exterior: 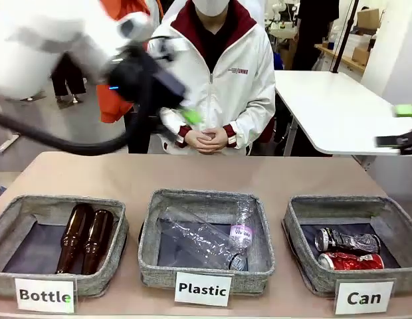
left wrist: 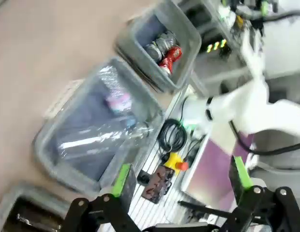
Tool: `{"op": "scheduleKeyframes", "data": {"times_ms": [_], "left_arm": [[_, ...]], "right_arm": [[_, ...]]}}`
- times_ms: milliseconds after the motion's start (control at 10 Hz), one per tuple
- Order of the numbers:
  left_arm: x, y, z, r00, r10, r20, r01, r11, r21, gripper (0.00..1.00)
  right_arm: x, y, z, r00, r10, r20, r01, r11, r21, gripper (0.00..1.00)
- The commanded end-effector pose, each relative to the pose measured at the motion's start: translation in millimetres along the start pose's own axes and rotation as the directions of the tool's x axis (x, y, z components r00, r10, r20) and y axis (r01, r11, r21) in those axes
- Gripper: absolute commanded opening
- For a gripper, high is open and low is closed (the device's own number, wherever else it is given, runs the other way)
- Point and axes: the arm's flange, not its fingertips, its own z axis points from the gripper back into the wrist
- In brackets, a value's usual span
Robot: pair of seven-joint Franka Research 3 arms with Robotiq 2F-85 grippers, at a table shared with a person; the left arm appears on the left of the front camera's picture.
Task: Sort the can waste into the basket.
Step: Pick up the can waste from the table and place it in the right Fabric basket.
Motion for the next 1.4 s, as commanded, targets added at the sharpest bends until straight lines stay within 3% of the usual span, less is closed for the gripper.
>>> {"op": "scheduleKeyframes", "data": {"times_ms": [0,100,200,300,400,500,1300], "left_arm": [[-71,50,60,0.965,0.099,0.243,-0.081,0.993,-0.085,1.0],[-118,78,97,0.926,0.157,0.344,-0.109,0.982,-0.155,1.0],[-165,101,117,0.881,0.206,0.425,-0.128,0.97,-0.205,1.0],[-203,120,140,0.82,0.243,0.518,-0.135,0.962,-0.237,1.0],[-235,143,153,0.732,0.322,0.601,-0.194,0.943,-0.269,1.0],[-179,120,136,0.864,0.258,0.432,-0.181,0.96,-0.212,1.0],[-179,120,136,0.864,0.258,0.432,-0.181,0.96,-0.212,1.0]], "right_arm": [[23,-3,-28,0.98,-0.194,0.049,0.194,0.981,0.009,1.0],[27,-12,-52,0.953,-0.291,0.083,0.294,0.956,-0.019,1.0],[27,-22,-64,0.943,-0.332,0.022,0.333,0.942,-0.038,1.0],[31,-27,-73,0.929,-0.37,0.0,0.37,0.928,-0.056,1.0],[34,-28,-72,0.917,-0.397,-0.04,0.395,0.918,-0.044,1.0],[20,-36,-69,0.947,-0.32,0.011,0.32,0.946,-0.041,1.0],[20,-36,-69,0.947,-0.32,0.011,0.32,0.946,-0.041,1.0]]}}
